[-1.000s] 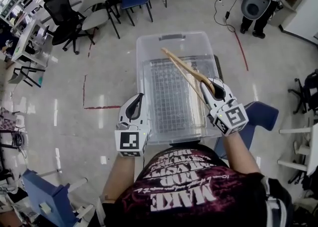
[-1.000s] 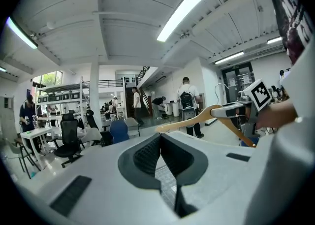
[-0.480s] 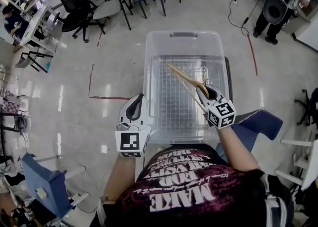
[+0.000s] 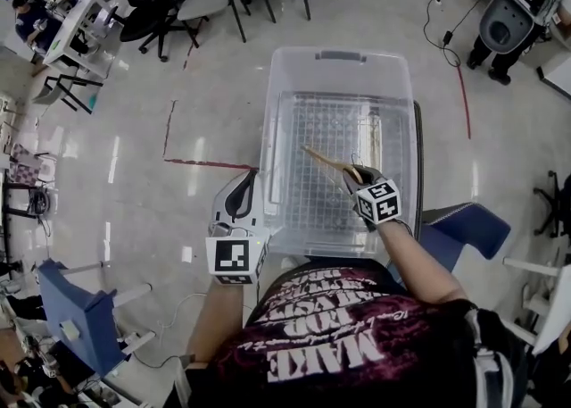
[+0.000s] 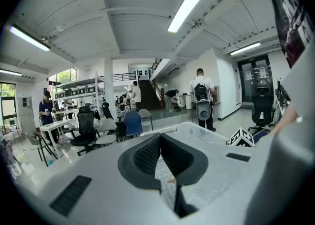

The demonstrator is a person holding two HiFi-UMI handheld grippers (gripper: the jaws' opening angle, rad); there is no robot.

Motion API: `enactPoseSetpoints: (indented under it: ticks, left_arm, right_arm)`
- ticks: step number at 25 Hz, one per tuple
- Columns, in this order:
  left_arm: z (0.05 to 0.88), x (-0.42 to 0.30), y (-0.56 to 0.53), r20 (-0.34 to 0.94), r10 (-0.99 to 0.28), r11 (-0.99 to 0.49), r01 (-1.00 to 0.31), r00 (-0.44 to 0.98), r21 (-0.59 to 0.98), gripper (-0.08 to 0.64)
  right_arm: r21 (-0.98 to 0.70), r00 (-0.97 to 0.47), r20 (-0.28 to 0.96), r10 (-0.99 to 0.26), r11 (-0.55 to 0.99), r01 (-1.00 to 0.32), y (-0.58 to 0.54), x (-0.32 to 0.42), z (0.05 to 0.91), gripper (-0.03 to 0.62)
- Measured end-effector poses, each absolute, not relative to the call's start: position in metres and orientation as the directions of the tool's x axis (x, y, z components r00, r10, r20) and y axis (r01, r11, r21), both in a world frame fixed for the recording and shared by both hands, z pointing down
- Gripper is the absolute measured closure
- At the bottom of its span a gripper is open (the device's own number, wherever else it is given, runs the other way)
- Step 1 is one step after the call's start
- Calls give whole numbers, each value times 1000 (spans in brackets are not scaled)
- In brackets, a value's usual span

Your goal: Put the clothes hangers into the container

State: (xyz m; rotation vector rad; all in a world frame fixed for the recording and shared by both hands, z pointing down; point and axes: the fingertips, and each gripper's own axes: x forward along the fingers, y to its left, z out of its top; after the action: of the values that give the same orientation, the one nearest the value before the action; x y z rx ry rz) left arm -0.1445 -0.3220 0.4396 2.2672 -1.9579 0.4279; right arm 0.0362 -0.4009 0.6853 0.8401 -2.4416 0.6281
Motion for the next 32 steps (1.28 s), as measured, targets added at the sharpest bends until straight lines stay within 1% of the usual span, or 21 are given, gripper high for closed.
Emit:
enactPoseSetpoints:
  ticks: [6, 12, 15, 16, 17, 19, 22, 24, 26, 28, 31, 32]
  left_arm:
    - [446, -136, -319, 307, -944, -157, -982, 119, -102, 554]
    - [440, -132, -327, 324, -938, -166, -979, 121, -116, 554]
    - [449, -130, -330, 325, -935, -183, -977, 139, -109, 554]
    - [453, -128, -330, 325, -934, -191, -976, 149, -104, 554]
    - [456, -124, -329, 323, -933, -202, -974, 161, -99, 554]
    - [457, -119, -329, 312, -931, -228, -969, 189, -92, 554]
    - [453, -117, -334, 288, -928, -269, -960, 236, -79, 554]
    - [450, -119, -335, 278, -923, -296, -953, 267, -69, 554]
    - [445, -124, -333, 270, -919, -316, -946, 288, -68, 554]
    - [437, -130, -332, 255, -919, -328, -942, 301, -69, 554]
    - [424, -142, -330, 216, -923, -336, -941, 319, -48, 554]
    - [421, -146, -328, 205, -924, -338, -941, 324, -36, 554]
  right_arm:
    - [-304, -683, 659, -315, 720, -624, -387, 24, 745, 520]
    - [-330, -610, 755, -241, 664, -671, -389, 36, 787, 506]
    - [-322, -562, 796, -227, 626, -710, -390, 46, 801, 502]
    - [-326, -558, 797, -229, 616, -717, -389, 50, 800, 492]
    - [-332, -561, 794, -234, 607, -722, -387, 54, 797, 465]
    - [-328, -568, 780, -264, 600, -730, -384, 62, 784, 391]
    - [-286, -553, 760, -342, 589, -756, -386, 75, 756, 346]
    - [-255, -532, 747, -399, 567, -783, -384, 86, 736, 326]
    - [-239, -532, 709, -463, 552, -799, -380, 93, 710, 318]
    - [-231, -555, 638, -534, 554, -800, -377, 94, 674, 329]
    - [-193, -587, 504, -633, 580, -791, -373, 87, 612, 460]
    - [-168, -590, 464, -660, 588, -791, -371, 83, 592, 512]
